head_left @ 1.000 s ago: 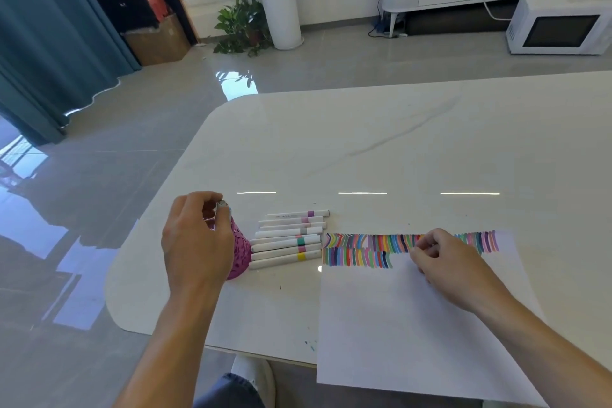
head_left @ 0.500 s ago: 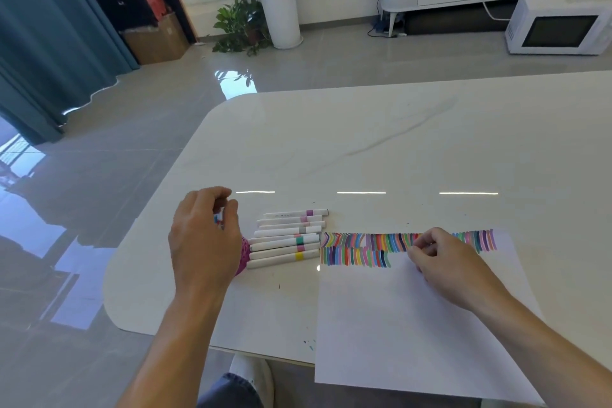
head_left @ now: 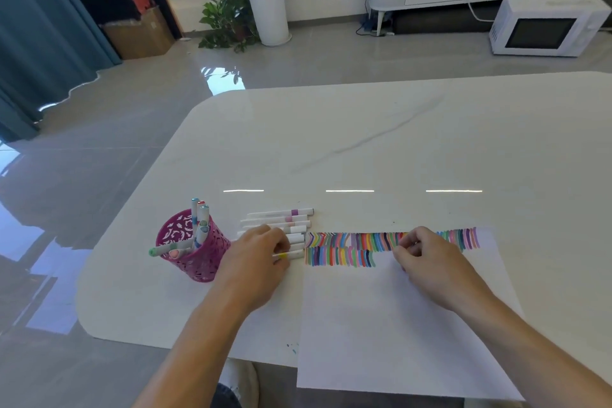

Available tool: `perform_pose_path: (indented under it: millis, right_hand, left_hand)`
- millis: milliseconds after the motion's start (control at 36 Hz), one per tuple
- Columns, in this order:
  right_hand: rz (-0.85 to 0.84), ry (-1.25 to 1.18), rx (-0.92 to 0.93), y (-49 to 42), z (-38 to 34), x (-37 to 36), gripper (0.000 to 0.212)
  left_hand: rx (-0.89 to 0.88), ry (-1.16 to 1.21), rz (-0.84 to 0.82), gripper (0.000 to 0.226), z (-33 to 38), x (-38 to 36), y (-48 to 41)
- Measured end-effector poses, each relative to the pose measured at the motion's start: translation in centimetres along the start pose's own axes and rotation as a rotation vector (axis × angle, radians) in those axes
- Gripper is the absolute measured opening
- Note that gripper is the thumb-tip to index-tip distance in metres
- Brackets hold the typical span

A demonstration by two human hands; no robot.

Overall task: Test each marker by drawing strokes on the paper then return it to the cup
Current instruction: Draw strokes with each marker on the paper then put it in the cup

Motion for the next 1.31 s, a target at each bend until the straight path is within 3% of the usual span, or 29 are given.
perform_pose_path:
  millis: [139, 583, 778, 1000, 1167, 1306]
  right_hand:
    - [0.004, 0.005, 0.009, 0.0, -0.2, 0.0, 0.009]
    - [-0.024, -0.011, 0.012, -0.2, -0.2, -0.2, 0.005]
    - [-0.011, -0.045, 0.028, -0.3, -0.5, -0.3, 0.01]
    - [0.012, -0.176, 0.111, 0.0, -1.9, -0.3, 0.006]
    - [-0.028, -0.292, 0.274, 0.7, -4.3, -0.6, 0.003]
    - [-0.143, -0.341, 0.38, 1.7, -6.0, -1.9, 0.013]
  left_hand:
    - [0.017, -0.027, -0.034, 0.018, -0.5, -0.9, -0.2]
    - [0.023, -0.04, -0.026, 0.003, 0.1, -1.0, -0.5]
    - [0.04, 0.309, 0.075, 0.006, 1.4, 1.0, -0.9]
    - [0.015, 0.767, 0.057, 0.035, 4.2, 1.5, -0.5]
    - [-0.017, 0.922, 0.023, 0.052, 6.9, 0.9, -0.3]
    - [-0.008, 1.003, -0.001, 0.042, 8.7, 0.0, 0.1]
Point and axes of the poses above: each hand's wrist, its own y-axis away from the middle knuckle, its own x-axis out of the back of the hand, z = x × y, the point moved 10 cm from there along -y, towards the middle knuckle, and after that the axes turned 5 degrees about x, right-handed, at the moved point
